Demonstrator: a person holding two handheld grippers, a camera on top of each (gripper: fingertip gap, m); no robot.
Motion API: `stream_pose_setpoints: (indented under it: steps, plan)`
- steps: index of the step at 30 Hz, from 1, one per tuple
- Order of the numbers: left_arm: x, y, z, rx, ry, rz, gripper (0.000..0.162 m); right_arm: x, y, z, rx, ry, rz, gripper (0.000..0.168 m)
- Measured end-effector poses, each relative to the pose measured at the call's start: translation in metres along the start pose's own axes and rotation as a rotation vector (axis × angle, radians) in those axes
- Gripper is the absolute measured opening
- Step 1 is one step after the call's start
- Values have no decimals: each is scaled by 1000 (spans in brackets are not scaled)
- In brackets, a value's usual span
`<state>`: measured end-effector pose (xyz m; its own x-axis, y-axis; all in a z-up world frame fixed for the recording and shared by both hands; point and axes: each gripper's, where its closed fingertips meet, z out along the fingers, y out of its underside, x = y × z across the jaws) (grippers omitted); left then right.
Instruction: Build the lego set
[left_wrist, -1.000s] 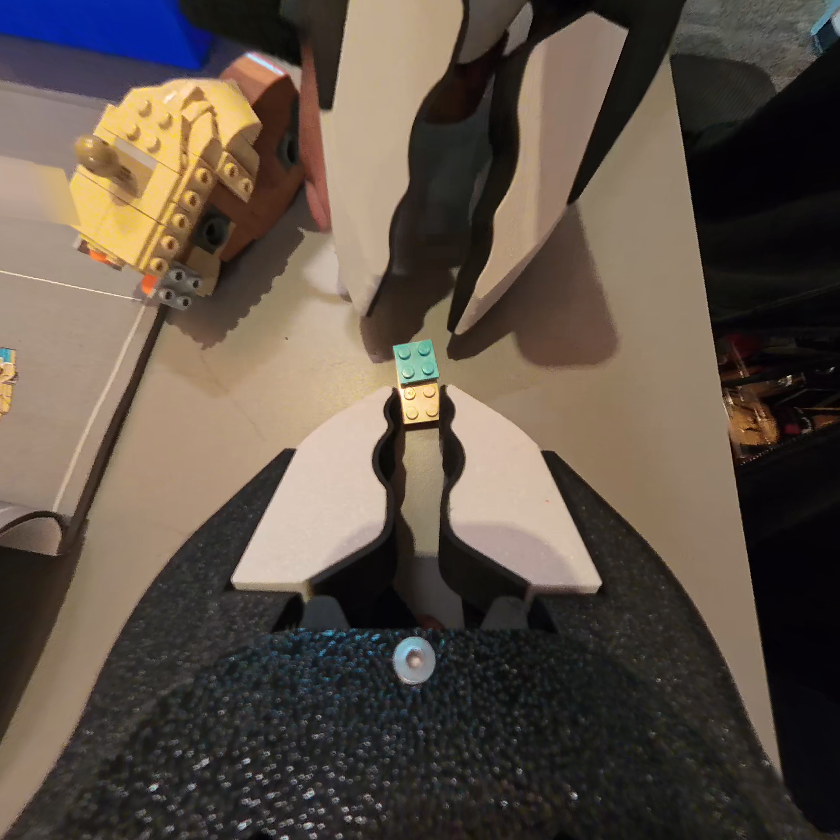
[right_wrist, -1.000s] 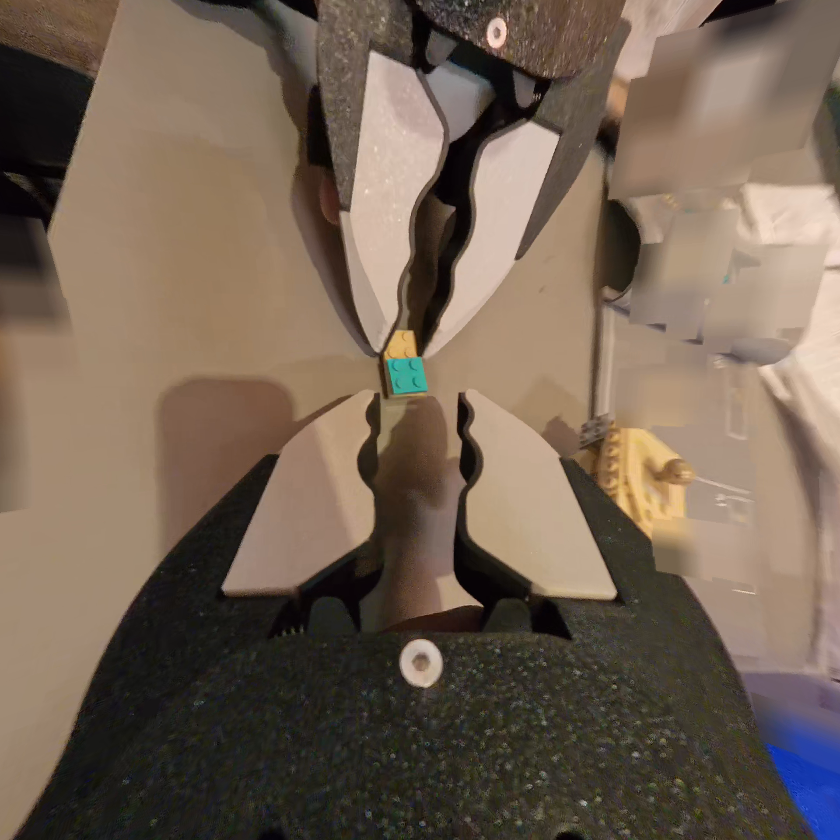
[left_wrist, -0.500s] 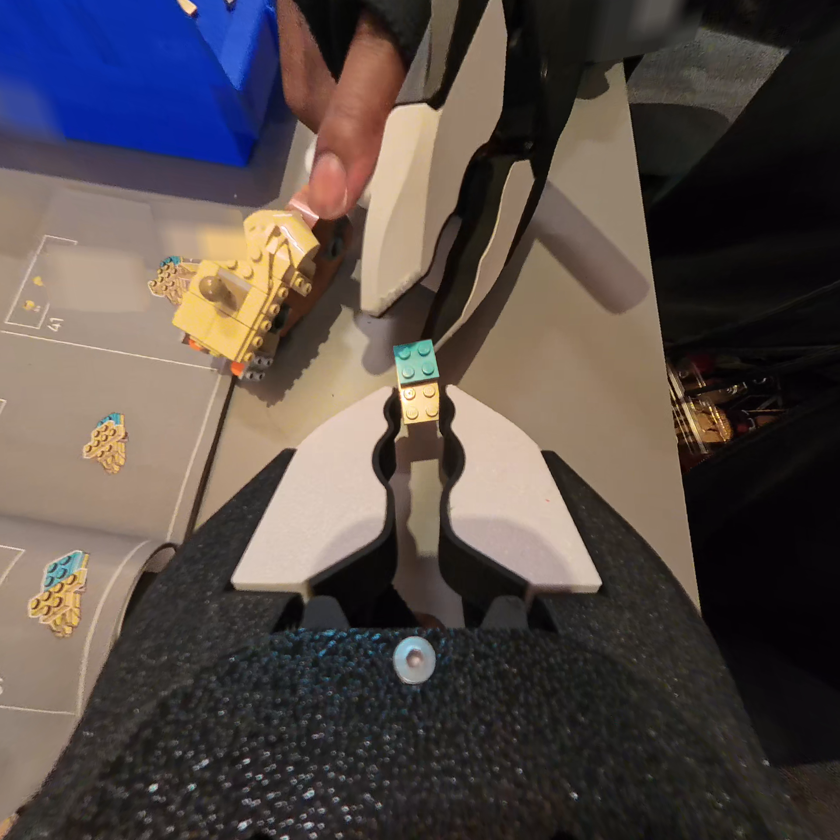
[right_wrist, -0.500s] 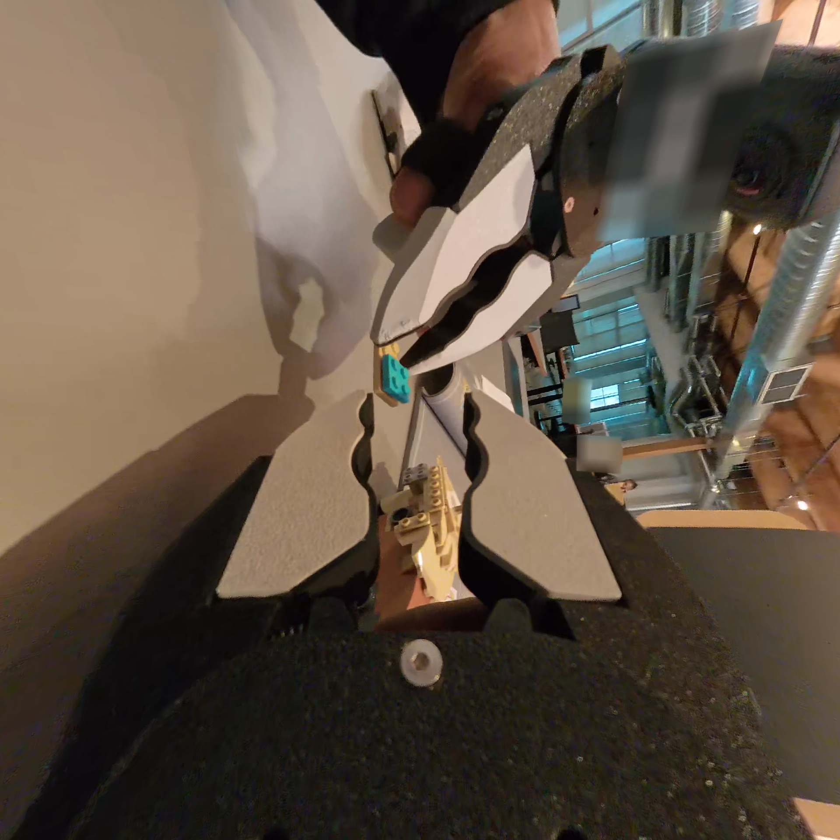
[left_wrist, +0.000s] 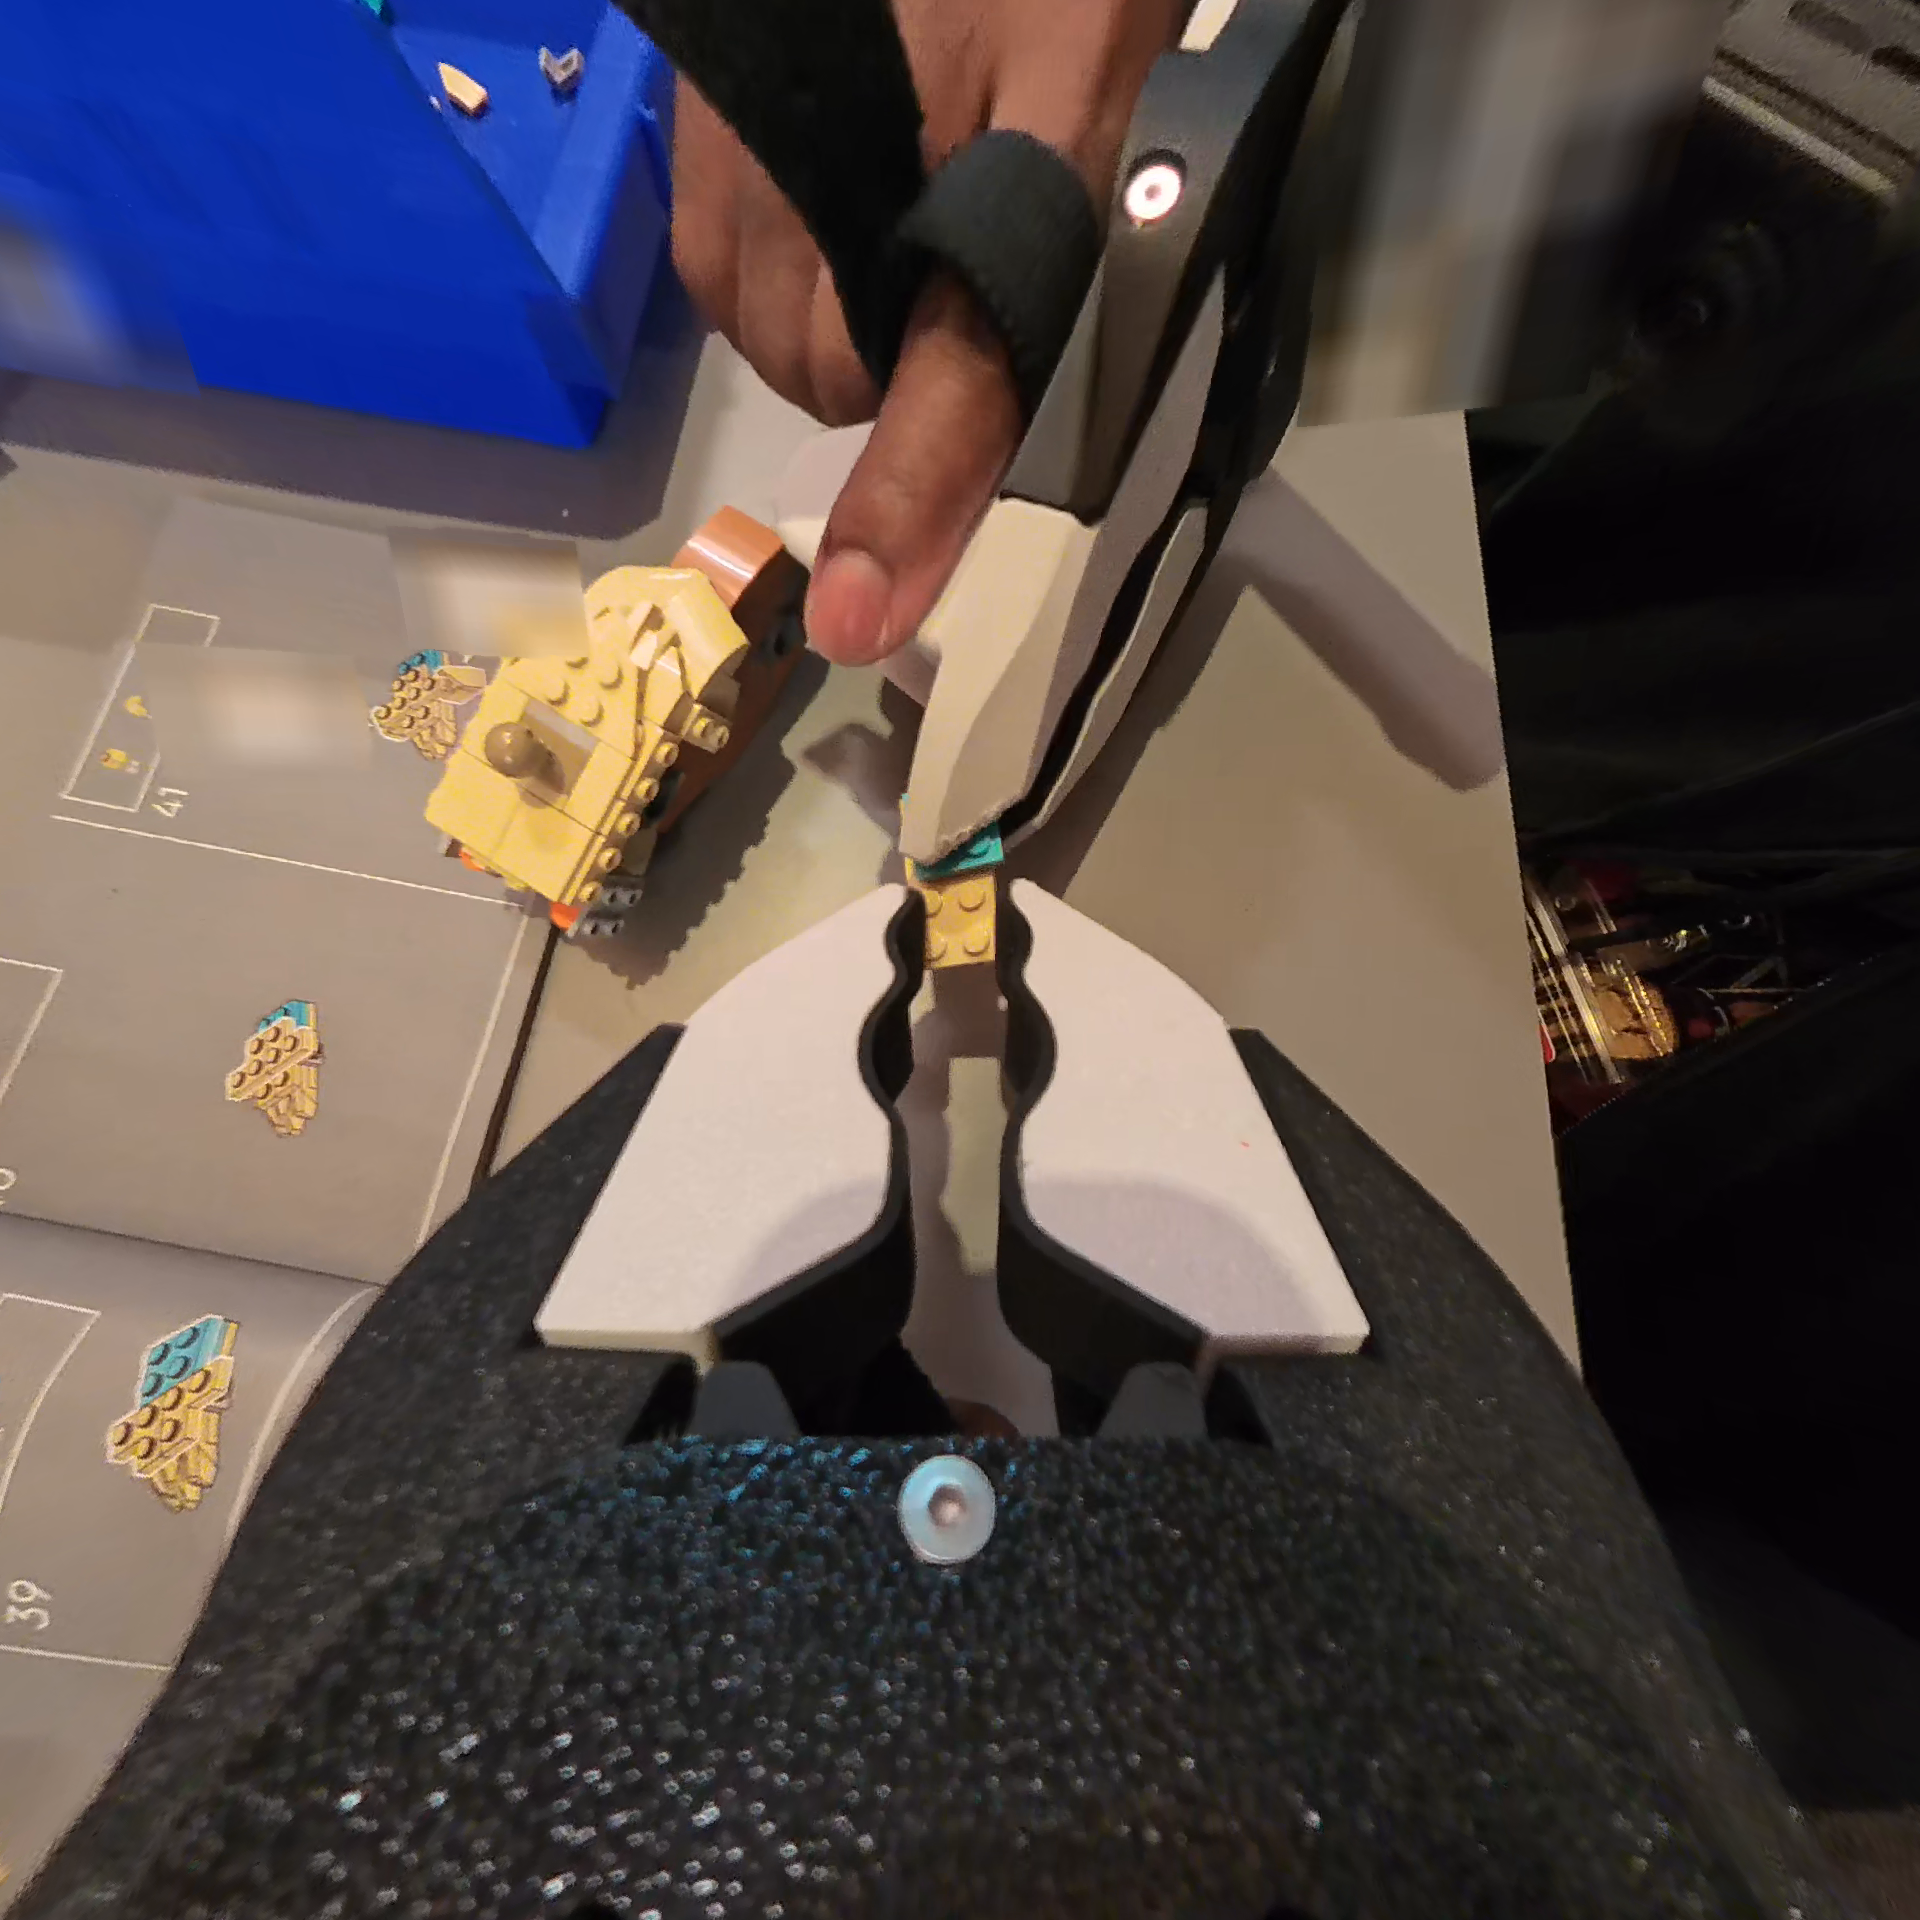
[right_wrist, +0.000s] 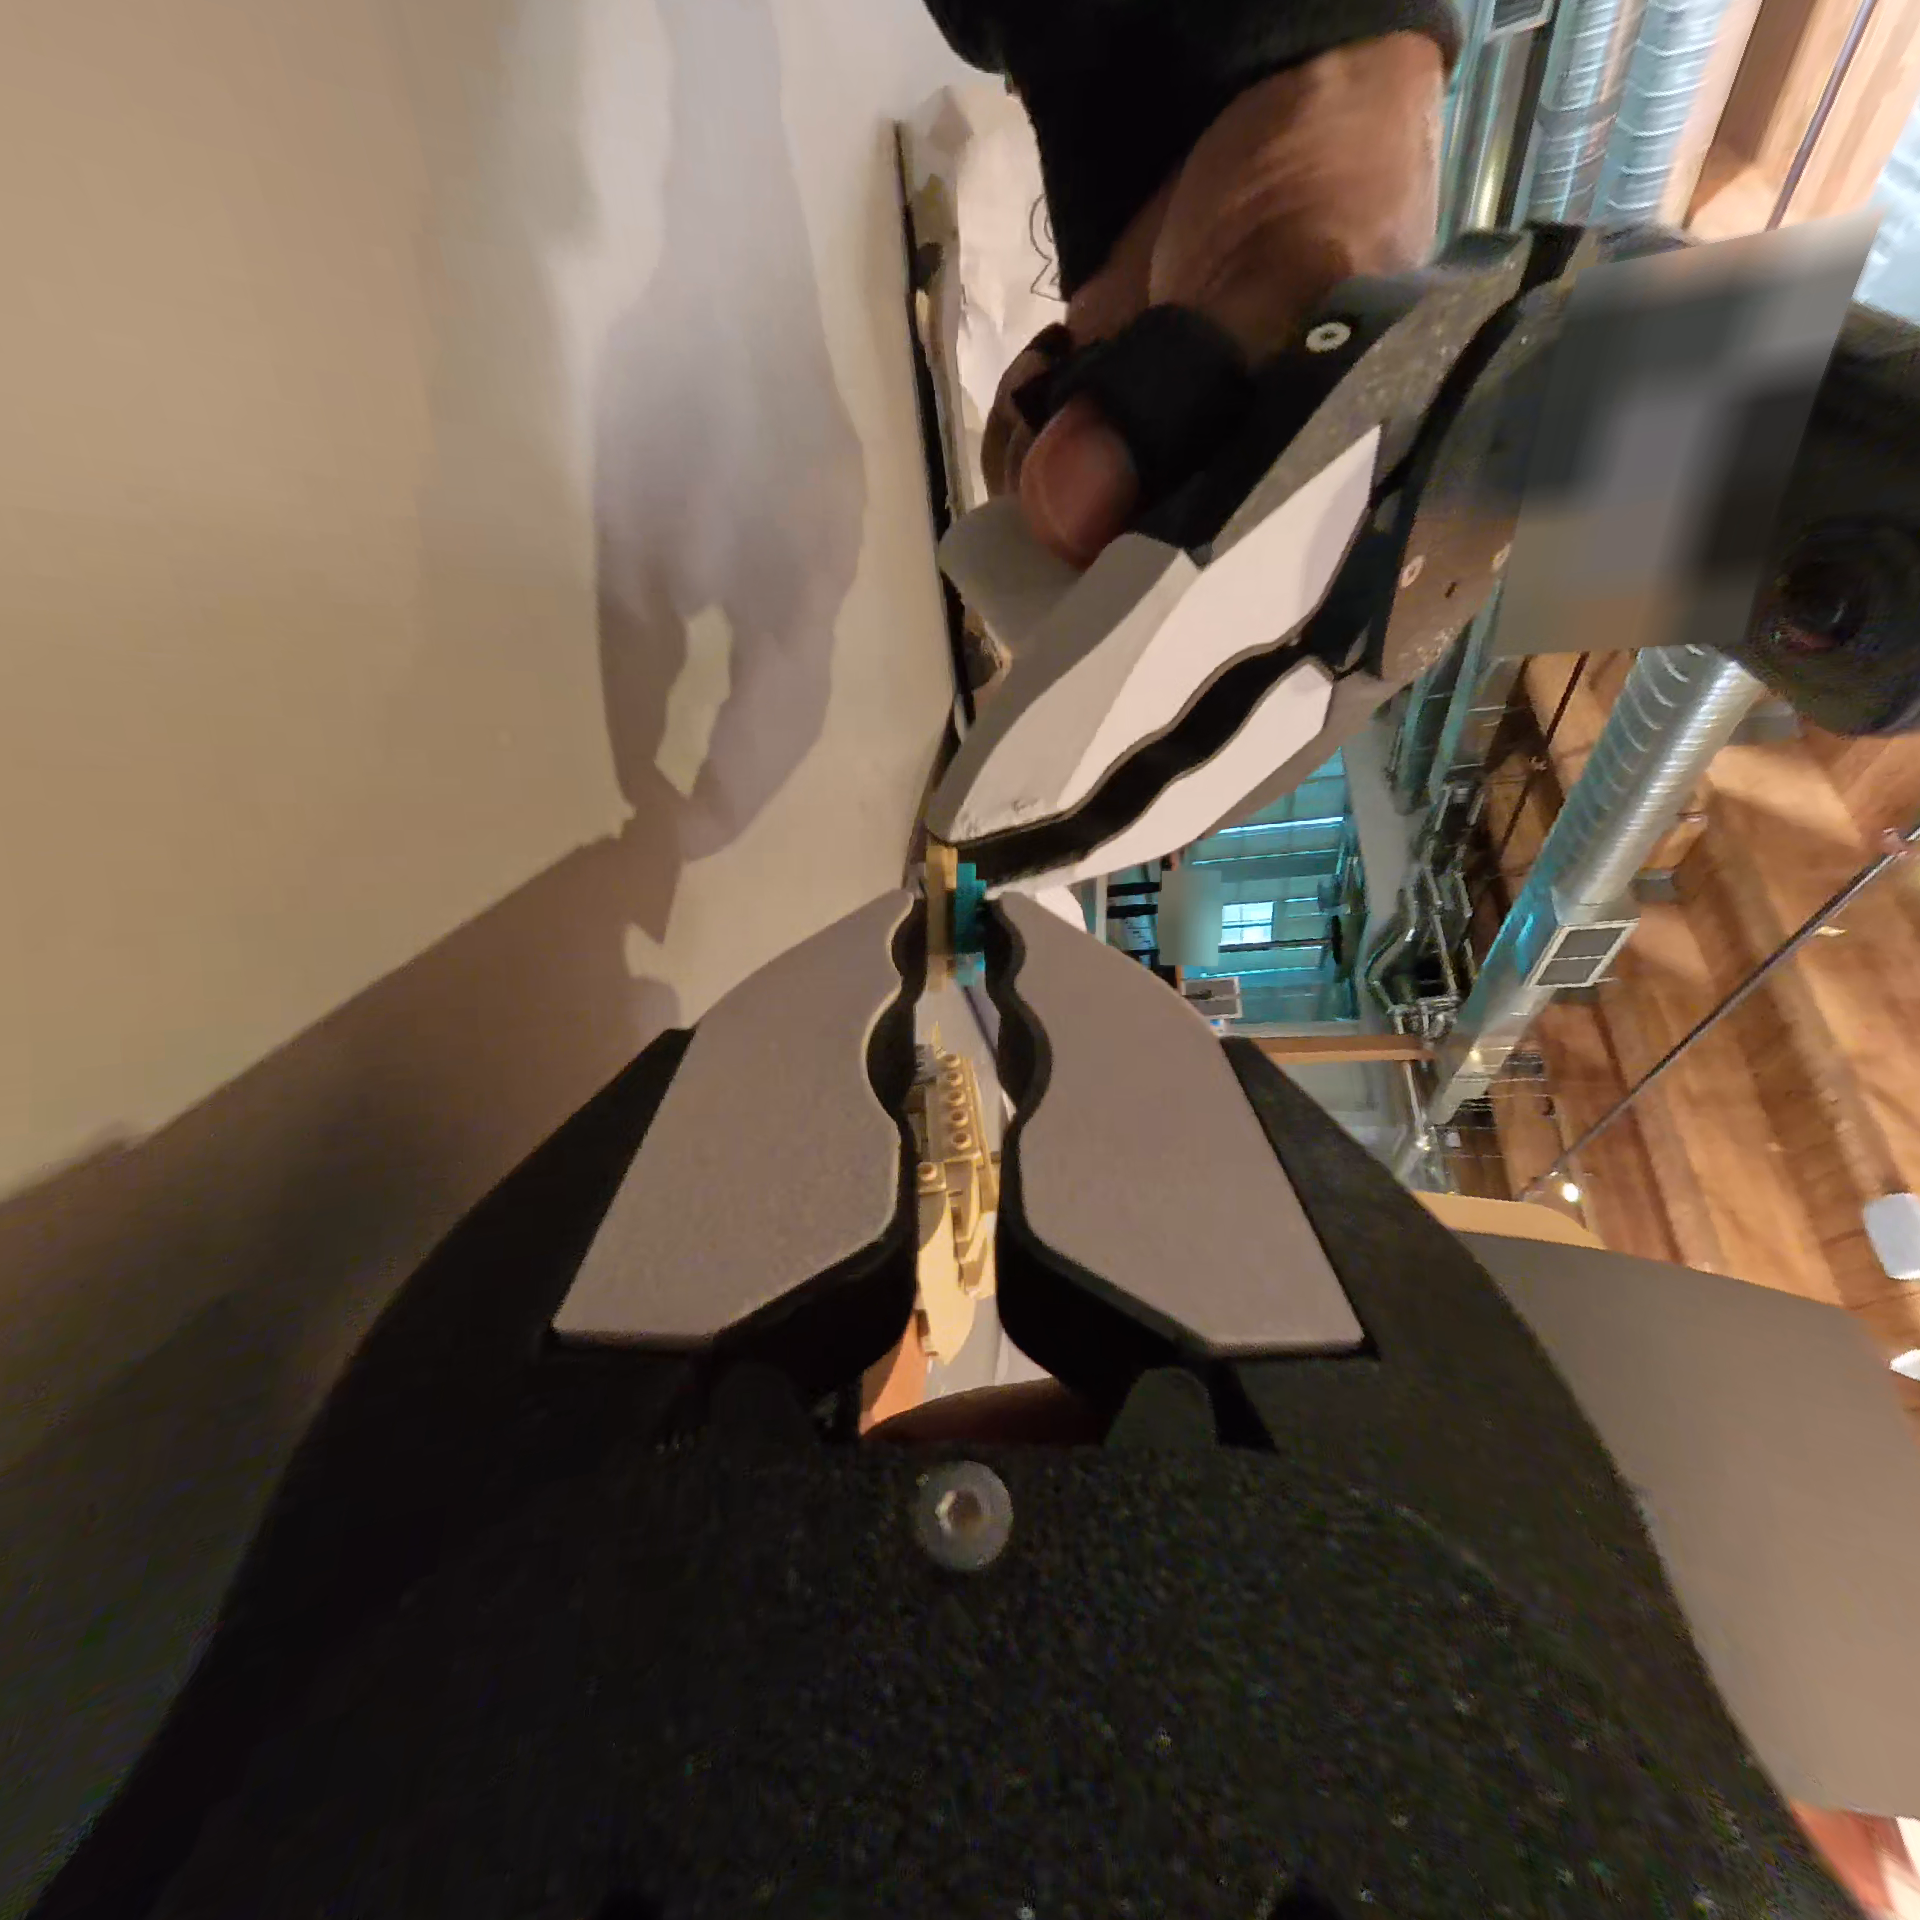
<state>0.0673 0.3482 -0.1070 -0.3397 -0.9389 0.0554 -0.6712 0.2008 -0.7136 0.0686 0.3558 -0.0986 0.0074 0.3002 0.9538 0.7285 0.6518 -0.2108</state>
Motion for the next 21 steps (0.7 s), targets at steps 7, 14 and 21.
stream_pose_setpoints:
  steps: [7, 14, 21]
  plan:
    - [1, -7, -2, 42, 10, -30, 0, -2, 4, 2, -30, 1, -8, 10]
    - [-6, 4, -15, 117, -64, -125, 30, 15, 7, -6, -29, 111, -23, 10]
    - [7, -9, -3, 364, 29, -219, 31, 18, -7, -9, 26, 178, -108, 10]
